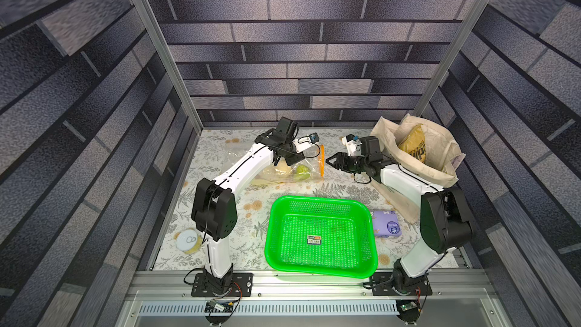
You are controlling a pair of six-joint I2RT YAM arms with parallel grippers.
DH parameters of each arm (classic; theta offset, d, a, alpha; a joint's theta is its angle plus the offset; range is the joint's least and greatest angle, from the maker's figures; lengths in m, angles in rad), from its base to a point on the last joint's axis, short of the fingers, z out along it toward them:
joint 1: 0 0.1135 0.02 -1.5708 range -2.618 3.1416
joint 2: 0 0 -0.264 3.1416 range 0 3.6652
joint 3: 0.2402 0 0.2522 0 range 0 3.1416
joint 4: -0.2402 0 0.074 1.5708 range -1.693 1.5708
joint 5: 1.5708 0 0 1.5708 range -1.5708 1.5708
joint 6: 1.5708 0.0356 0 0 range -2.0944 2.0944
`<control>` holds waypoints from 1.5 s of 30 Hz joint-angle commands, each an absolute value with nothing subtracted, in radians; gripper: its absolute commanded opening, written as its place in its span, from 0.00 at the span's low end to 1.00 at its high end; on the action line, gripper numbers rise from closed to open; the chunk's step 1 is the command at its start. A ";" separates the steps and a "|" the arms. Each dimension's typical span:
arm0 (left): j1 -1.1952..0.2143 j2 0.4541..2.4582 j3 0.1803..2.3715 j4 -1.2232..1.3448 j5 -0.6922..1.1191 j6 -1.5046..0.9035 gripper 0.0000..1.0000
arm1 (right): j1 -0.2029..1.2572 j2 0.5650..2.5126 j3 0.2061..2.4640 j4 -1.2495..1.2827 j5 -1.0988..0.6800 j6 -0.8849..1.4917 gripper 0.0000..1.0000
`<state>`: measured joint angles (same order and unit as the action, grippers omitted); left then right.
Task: Open the zip-top bag and take out the pear
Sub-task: Pick up the pear from the zipper food storage bag.
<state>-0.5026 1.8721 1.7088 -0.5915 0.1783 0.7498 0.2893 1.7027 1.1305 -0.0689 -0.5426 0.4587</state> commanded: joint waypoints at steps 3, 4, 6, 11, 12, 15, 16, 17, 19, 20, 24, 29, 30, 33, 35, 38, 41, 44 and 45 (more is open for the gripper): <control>-0.497 1.836 1.694 -0.598 0.170 0.718 0.00 | 0.285 1.786 1.222 -0.138 -0.594 0.550 0.63; -0.497 1.836 1.694 -0.598 0.170 0.717 0.00 | 0.285 1.803 1.235 -0.138 -0.607 0.581 0.64; -0.498 1.836 1.696 -0.598 0.170 0.718 0.00 | 0.285 1.831 1.252 -0.118 -0.630 0.647 0.65; -0.500 1.842 1.705 -0.600 0.169 0.717 0.00 | 0.305 1.878 1.285 -0.107 -0.647 0.741 0.69; -0.502 1.844 1.708 -0.600 0.169 0.718 0.00 | 0.309 1.885 1.293 -0.111 -0.646 0.747 0.69; -0.504 1.853 1.721 -0.604 0.168 0.718 0.00 | 0.325 1.905 1.312 -0.125 -0.646 0.773 0.71; -0.506 1.856 1.724 -0.607 0.166 0.718 0.00 | 0.331 1.911 1.317 -0.129 -0.642 0.782 0.72; -0.507 1.858 1.727 -0.609 0.166 0.718 0.00 | 0.334 1.915 1.319 -0.128 -0.639 0.791 0.73; -0.508 1.861 1.730 -0.610 0.164 0.717 0.00 | 0.337 1.930 1.324 -0.119 -0.639 0.811 0.74; -0.511 1.861 1.730 -0.610 0.163 0.717 0.00 | 0.340 1.934 1.324 -0.112 -0.643 0.821 0.75; -0.512 1.861 1.729 -0.610 0.160 0.715 0.00 | 0.350 1.965 1.327 -0.080 -0.643 0.867 0.90; -0.513 1.856 1.724 -0.610 0.160 0.712 0.00 | 0.362 2.001 1.340 -0.048 -0.652 0.899 0.90; -0.514 1.856 1.724 -0.609 0.160 0.711 0.00 | 0.362 2.011 1.344 -0.039 -0.660 0.907 0.90; -0.515 1.856 1.726 -0.607 0.162 0.709 0.00 | 0.370 2.051 1.358 -0.017 -0.685 0.914 0.90; -0.515 1.856 1.728 -0.604 0.167 0.706 0.00 | 0.377 2.071 1.375 -0.013 -0.706 0.910 0.90; -0.518 1.856 1.731 -0.601 0.172 0.704 0.00 | 0.388 2.096 1.406 -0.032 -0.717 0.891 0.90; -0.523 1.859 1.733 -0.597 0.172 0.703 0.00 | 0.397 2.123 1.437 -0.050 -0.716 0.882 0.90; -0.526 1.862 1.737 -0.597 0.173 0.699 0.00 | 0.404 2.145 1.469 -0.076 -0.715 0.864 0.89; -0.527 1.865 1.738 -0.599 0.173 0.699 0.00 | 0.406 2.150 1.477 -0.084 -0.712 0.857 0.89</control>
<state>-0.5171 1.8721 1.7100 -0.5907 0.1711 0.7250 0.3969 2.1258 1.4349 -0.0494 -0.6998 0.8890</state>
